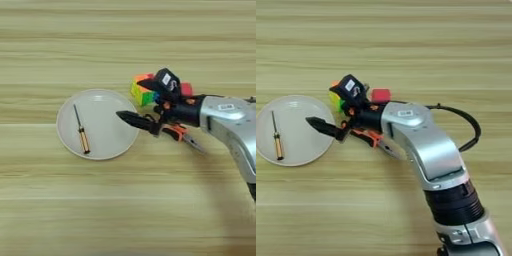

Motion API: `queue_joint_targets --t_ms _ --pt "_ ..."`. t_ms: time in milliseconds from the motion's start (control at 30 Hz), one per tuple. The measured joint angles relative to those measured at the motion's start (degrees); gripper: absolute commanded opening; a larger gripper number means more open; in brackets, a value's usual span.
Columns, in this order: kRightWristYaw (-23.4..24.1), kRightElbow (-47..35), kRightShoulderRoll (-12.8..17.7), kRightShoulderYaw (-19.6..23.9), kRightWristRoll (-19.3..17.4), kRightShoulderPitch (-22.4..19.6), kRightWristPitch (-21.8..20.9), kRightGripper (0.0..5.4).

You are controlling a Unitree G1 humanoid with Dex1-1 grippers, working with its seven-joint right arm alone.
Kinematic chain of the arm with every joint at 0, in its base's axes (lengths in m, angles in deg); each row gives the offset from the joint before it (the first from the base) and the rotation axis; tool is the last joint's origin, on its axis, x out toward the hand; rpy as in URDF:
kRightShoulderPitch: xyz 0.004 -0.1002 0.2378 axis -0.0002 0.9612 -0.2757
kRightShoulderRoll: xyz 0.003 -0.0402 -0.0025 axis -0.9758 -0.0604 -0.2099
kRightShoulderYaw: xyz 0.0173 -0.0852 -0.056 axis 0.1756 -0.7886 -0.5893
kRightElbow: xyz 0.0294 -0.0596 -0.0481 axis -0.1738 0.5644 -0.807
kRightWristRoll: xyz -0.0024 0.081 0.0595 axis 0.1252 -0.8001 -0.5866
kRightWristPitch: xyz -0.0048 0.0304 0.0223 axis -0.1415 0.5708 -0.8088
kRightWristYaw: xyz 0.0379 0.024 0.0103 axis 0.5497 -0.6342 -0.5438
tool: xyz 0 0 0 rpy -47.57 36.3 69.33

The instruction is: Move the objects on the table

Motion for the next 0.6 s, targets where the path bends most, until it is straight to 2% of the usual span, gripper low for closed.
queue_joint_targets --t_ms 367,600 --pt "3.3 4.6 -5.8 -7.4 1.1 -3.1 2.2 5.38" --pt "3.7 7.4 -8.6 -12.0 2.2 -4.3 2.3 5.38"
